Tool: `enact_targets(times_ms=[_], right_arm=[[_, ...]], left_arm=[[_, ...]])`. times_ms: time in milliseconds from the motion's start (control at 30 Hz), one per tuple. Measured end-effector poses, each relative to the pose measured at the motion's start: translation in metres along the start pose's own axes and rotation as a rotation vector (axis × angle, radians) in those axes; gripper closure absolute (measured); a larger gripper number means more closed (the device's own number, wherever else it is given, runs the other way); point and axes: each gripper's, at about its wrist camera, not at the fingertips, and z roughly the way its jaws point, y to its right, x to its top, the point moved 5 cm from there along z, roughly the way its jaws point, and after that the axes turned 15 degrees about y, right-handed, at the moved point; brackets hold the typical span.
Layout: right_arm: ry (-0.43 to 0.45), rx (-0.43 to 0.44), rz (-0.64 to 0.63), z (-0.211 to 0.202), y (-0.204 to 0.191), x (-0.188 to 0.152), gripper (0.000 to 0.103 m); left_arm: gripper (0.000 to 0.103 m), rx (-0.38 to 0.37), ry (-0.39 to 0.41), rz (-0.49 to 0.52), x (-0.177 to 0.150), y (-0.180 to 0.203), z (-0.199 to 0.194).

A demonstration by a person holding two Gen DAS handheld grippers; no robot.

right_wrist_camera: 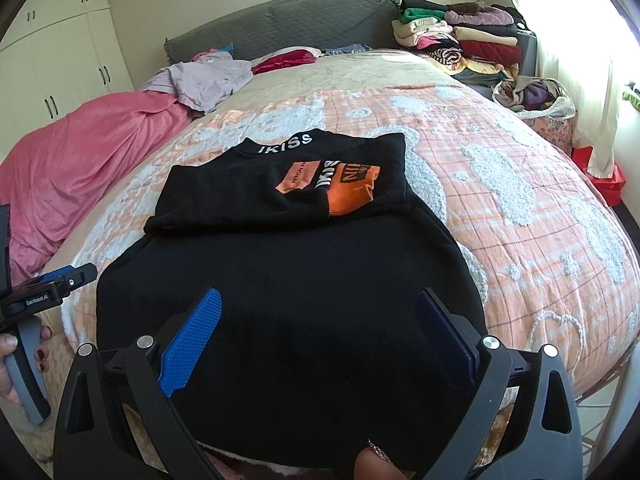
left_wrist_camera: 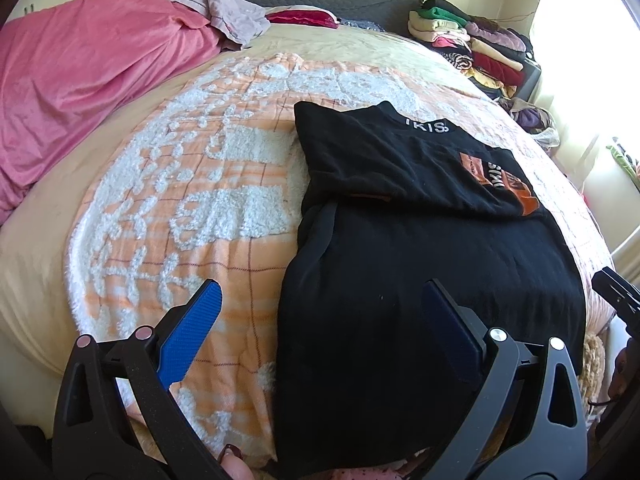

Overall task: Fold small clothes
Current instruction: 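Lower both tools to the sweatshirt hem hanging over the bed edge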

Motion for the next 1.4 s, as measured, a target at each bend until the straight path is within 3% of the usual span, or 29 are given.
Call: enact_targets(times_ms=[933, 1267, 1400], right_arm=[[-0.057, -0.076, 0.023, -0.021, 0.034, -0.047, 0.006], [-0.087, -0.123, 0.032, -0.03, 0.055, -0.063, 0.006], [-0.096, -0.14, 0.046, -0.034, 0.064, -0.069, 0.006]], left_arm=[[0.01, 0.046, -0.077, 0.001, -0.054, -0.021, -0.011], [0.01, -0.016, -0.097, -0.033, -0.073, -0.019, -0.021], [0.015, -0.049, -0.108, -0.035, -0.078, -0.015, -0.022]])
